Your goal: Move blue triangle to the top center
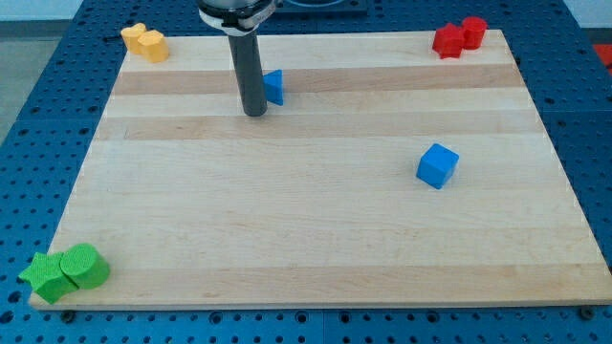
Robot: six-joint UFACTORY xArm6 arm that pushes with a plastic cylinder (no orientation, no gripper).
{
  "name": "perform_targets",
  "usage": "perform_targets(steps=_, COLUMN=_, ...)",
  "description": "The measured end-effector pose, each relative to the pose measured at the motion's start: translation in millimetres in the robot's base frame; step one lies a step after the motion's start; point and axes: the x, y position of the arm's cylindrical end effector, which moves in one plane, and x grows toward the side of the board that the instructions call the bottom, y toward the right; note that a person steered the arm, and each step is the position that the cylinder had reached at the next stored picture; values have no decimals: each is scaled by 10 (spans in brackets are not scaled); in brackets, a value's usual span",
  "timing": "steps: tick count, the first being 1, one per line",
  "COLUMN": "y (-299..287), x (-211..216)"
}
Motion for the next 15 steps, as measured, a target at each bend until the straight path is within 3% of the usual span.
perform_targets(steps=4, y=275, x=-394)
perform_targets(steps=6, y=277, x=-189)
perform_targets(steps=13, y=621, x=-938)
perform_targets(steps=15, y=742, x=-982)
